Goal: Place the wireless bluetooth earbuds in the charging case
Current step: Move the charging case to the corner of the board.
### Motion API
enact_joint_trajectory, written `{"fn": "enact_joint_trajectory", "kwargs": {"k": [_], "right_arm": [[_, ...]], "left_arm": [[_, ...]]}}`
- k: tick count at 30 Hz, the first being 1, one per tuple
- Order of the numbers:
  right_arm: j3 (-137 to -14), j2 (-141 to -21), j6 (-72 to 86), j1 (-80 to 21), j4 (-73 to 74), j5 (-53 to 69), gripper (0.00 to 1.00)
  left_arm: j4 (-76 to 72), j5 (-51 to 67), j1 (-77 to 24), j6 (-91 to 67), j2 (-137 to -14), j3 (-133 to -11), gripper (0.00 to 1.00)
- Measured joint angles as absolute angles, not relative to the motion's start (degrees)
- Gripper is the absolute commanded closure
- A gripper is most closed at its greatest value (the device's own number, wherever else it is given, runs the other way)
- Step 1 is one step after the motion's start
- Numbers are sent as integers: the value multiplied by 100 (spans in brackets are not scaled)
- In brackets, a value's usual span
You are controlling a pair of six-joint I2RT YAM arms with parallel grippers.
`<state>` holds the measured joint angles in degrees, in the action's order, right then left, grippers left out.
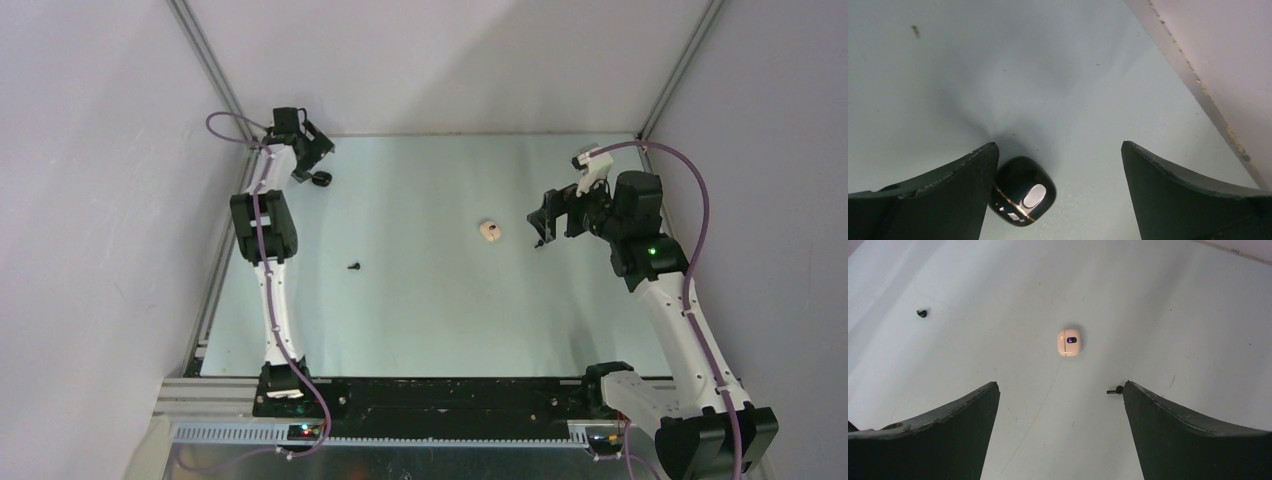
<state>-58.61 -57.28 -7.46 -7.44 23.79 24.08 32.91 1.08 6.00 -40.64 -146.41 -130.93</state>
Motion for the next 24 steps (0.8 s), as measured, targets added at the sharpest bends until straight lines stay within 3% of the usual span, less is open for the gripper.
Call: {"fn": "enact_joint_trajectory", "kwargs": {"k": [15, 24], "right_arm": [[-5865, -5721, -709, -738, 2499, 2539, 2], [-5865, -5658, -707, -738, 2504, 2600, 2]], "left_arm": [[2856, 762, 318, -4106, -14656, -12921, 1], [2663, 873, 119, -4003, -14149, -12046, 1]]}}
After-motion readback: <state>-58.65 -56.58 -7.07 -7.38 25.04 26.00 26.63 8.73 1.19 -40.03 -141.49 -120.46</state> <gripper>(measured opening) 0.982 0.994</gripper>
